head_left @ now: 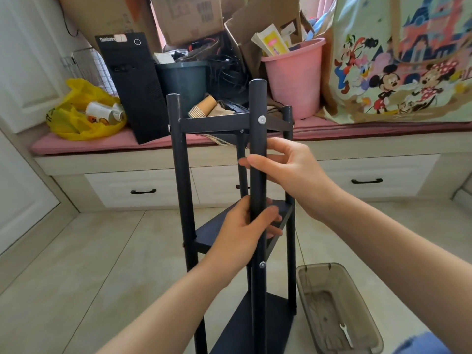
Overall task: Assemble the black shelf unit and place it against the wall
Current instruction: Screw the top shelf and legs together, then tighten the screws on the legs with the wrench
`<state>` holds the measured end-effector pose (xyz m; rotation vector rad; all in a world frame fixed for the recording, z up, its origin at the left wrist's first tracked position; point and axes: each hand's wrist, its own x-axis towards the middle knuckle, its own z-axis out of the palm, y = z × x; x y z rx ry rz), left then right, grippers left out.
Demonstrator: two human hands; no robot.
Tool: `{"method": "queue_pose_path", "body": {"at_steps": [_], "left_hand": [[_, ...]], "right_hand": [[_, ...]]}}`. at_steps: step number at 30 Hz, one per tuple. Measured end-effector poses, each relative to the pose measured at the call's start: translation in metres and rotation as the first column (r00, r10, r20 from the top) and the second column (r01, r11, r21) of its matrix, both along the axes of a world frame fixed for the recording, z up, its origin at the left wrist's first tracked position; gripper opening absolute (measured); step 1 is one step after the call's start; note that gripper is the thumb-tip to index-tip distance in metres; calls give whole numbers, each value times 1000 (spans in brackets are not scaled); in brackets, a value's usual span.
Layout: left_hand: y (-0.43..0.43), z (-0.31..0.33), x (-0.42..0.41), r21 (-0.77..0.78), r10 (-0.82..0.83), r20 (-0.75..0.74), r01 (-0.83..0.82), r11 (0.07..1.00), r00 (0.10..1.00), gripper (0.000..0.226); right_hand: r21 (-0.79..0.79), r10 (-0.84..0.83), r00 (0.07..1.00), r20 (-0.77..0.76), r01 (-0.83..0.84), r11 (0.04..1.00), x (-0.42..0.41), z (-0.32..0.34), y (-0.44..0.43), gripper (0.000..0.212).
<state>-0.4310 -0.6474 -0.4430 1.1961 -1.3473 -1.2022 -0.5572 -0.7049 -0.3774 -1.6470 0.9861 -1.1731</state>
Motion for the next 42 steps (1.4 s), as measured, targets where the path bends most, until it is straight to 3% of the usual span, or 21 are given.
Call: {"method": "queue_pose_path", "body": {"at_steps": [9, 16, 19, 23, 26, 28, 30, 32, 34, 38, 42], "left_hand": [[4, -3, -6, -73, 4, 31, -2, 997, 999, 14], [4, -2, -1, -105, 4, 46, 0, 994, 999, 19], [-2, -1, 2, -105, 18, 38, -14, 994, 999, 19], [-10, -3, 5, -94, 26, 9, -25, 995, 1000, 18], [-14, -6, 4, -91, 28, -14, -29, 995, 1000, 18], [-16, -7, 2, -99, 35, -6, -35, 994, 999, 18], [-16, -8, 1, -105, 39, 0, -39, 994, 999, 17], [-18, -8, 1, -104, 33, 2, -32, 994, 999, 17], [-19, -8, 2, -101, 30, 1, -30, 994, 1000, 18], [-21, -8, 4, -123, 34, 21, -31, 992, 999, 23], [-21, -11, 5, -146, 44, 21, -40, 988, 999, 23]], "right_hand": [[-16, 88, 996, 16, -88, 996, -7, -1, 0, 31], [85, 106, 993, -45, -101, 991, -47, -21, -4, 23], [210, 108, 985, -135, -78, 975, -73, -50, -2, 20], [488, 229, 908, -350, -32, 872, -105, -111, -3, 18], [629, 352, 753, -556, 105, 770, -120, -168, -6, 23], [704, 538, 516, -667, 198, 682, -127, -206, -5, 30], [733, 679, 277, -680, 302, 610, -132, -238, -1, 36], [684, 679, 158, -717, 348, 641, -129, -266, 4, 41], [646, 628, 182, -756, 356, 675, -122, -289, 11, 49], [713, 583, 410, -701, 401, 576, -108, -333, 31, 71], [654, 524, 399, -753, 357, 667, -100, -353, 49, 67]]}}
